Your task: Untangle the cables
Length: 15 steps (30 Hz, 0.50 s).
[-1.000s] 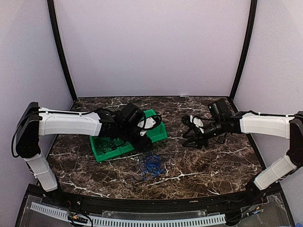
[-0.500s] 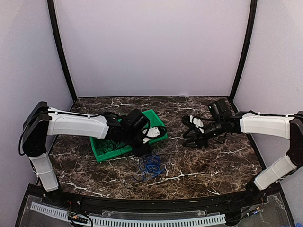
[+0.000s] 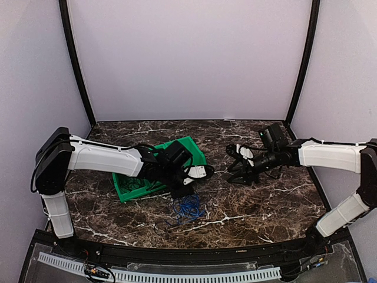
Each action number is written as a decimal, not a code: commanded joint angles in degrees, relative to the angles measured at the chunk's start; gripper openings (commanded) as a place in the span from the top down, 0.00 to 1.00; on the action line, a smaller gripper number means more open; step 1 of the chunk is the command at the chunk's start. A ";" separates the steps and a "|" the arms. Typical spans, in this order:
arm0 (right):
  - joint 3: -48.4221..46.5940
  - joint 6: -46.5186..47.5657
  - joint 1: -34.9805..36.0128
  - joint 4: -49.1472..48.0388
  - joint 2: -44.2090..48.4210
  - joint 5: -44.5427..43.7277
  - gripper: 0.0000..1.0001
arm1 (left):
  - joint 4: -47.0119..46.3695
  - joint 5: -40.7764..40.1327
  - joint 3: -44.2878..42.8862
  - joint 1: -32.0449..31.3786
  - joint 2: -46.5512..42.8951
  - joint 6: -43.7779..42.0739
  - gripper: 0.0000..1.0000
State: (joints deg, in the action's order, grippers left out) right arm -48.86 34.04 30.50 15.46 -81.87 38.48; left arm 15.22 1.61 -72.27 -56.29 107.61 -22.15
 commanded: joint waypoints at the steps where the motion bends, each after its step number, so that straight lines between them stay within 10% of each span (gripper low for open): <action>1: -1.24 0.50 0.43 -0.26 0.57 -0.33 0.48 | -1.33 6.06 -1.25 -0.87 -0.02 -3.85 0.71; 7: -1.23 0.50 0.44 -0.35 0.49 -0.51 0.48 | -3.32 4.02 -1.92 -0.84 0.07 -2.43 0.96; 15: -1.32 0.45 0.44 -0.26 0.55 -0.29 0.49 | -4.57 -3.68 -2.32 -0.84 -2.06 1.32 1.00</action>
State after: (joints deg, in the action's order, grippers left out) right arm -48.86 34.06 30.50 15.49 -81.87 37.98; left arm 12.01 2.28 -73.06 -56.90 107.92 -23.57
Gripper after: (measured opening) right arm 0.514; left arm 0.012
